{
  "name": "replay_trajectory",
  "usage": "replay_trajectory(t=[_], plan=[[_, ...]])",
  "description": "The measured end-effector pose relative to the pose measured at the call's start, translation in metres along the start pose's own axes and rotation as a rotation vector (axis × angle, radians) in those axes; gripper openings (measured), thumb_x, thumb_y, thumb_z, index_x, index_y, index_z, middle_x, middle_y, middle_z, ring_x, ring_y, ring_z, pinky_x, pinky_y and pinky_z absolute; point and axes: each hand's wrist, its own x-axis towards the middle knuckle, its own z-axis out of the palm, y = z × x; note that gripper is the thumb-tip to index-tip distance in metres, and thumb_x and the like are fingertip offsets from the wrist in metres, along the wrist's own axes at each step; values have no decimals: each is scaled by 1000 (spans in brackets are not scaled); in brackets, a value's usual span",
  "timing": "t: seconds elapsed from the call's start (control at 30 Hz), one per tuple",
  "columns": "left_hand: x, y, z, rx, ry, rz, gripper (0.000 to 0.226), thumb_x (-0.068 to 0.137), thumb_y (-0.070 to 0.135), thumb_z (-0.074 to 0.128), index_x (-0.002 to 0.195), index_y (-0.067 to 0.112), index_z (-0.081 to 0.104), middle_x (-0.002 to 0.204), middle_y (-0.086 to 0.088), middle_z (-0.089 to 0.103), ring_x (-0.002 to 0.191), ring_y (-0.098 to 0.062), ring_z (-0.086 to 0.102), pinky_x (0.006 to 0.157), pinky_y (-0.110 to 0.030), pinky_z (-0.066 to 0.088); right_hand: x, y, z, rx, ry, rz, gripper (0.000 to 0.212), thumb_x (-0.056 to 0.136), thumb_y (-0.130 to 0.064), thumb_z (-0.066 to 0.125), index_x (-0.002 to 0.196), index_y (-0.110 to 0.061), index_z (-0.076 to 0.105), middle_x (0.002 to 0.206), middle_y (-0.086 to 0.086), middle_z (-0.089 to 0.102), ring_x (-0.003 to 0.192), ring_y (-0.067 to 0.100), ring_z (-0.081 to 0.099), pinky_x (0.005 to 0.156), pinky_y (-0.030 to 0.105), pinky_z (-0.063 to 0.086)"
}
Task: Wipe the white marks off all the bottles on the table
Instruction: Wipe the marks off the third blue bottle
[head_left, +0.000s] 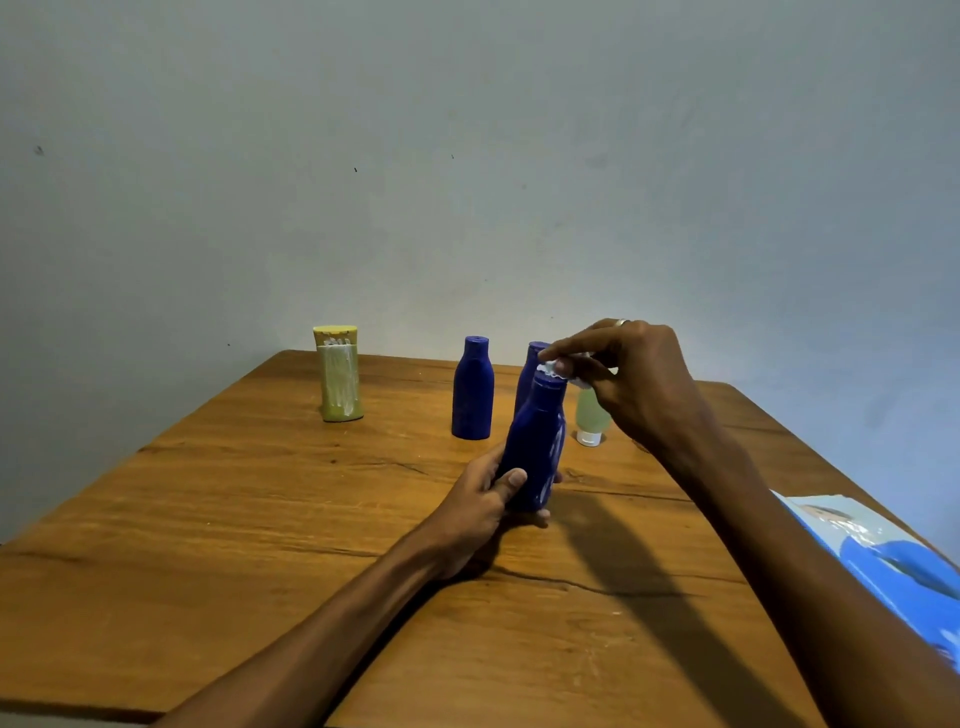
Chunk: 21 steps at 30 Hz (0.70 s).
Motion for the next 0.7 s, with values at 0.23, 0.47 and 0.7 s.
replay_trajectory(t=[0.23, 0.47, 0.7], plan=[[0, 1, -2, 0, 1, -4, 36, 108, 11, 40, 140, 21, 52, 117, -7, 73, 115, -26, 68, 100, -51, 55, 4, -8, 4, 22, -42, -50, 23, 92, -9, 74, 110, -21, 80, 108, 1, 75, 98, 12, 67, 84, 25, 57], [0, 2, -1, -77, -15, -34, 33, 107, 11, 41, 136, 21, 53, 117, -7, 74, 111, -26, 71, 97, -53, 56, -22, 15, 19, 284, 193, 119, 21, 93, -18, 73, 113, -23, 78, 114, -5, 77, 103, 5, 71, 83, 13, 57], [-1, 0, 0, -172, -21, -35, 35, 106, 13, 40, 139, 15, 51, 119, -13, 73, 109, -32, 70, 92, -52, 57, -51, 23, 45, 443, 254, 149, 26, 87, -10, 79, 108, -24, 75, 104, -11, 76, 95, 0, 73, 79, 21, 61]])
